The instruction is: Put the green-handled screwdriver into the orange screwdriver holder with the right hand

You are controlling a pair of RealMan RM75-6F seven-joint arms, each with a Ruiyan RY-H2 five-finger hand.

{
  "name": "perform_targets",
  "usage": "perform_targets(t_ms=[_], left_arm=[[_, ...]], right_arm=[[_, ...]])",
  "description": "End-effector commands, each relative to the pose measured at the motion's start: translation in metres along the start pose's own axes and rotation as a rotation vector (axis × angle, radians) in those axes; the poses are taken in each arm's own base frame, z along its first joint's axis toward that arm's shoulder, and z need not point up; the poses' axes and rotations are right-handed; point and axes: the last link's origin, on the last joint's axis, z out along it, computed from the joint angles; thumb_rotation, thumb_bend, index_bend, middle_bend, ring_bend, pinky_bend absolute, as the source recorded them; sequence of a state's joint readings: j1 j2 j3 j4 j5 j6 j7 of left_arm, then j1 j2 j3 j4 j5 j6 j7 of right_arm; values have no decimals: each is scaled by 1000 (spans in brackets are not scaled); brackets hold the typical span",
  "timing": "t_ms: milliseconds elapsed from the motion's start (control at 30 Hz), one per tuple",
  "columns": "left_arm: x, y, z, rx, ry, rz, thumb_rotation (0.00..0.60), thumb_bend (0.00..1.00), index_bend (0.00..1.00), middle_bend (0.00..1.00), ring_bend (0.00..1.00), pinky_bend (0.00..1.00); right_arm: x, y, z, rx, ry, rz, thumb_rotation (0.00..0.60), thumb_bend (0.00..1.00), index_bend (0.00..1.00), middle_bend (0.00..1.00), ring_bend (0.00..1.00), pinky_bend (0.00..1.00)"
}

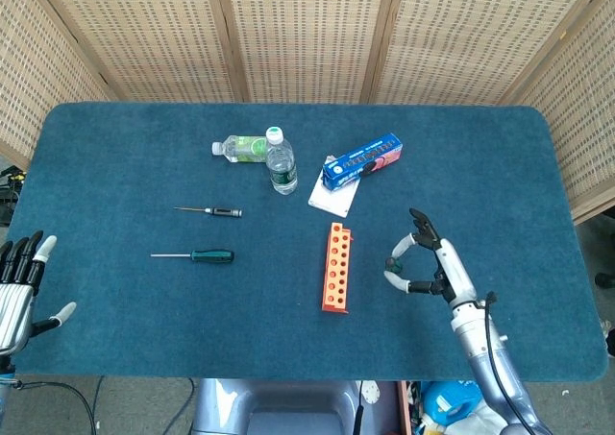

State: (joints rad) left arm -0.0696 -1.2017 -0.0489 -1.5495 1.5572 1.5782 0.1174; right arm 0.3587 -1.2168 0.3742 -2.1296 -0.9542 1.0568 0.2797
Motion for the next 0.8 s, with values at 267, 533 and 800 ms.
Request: perform_targets(t_ms=[267,533,800], left_arm=[[1,-1,0,2,4,-3,600,0,0,0,0,0],[1,-1,1,4,7,-5,600,0,0,0,0,0],[2,-2,1,5,10,-8,600,0,0,0,0,0]], right_arm=[[-2,-15,8,17,-15,216,600,218,639,13,0,0],[-8,-24,10,27,0,375,600,219,639,13,0,0],[-18,-26,15,22,-13,457,600,218,639,16,0,0]])
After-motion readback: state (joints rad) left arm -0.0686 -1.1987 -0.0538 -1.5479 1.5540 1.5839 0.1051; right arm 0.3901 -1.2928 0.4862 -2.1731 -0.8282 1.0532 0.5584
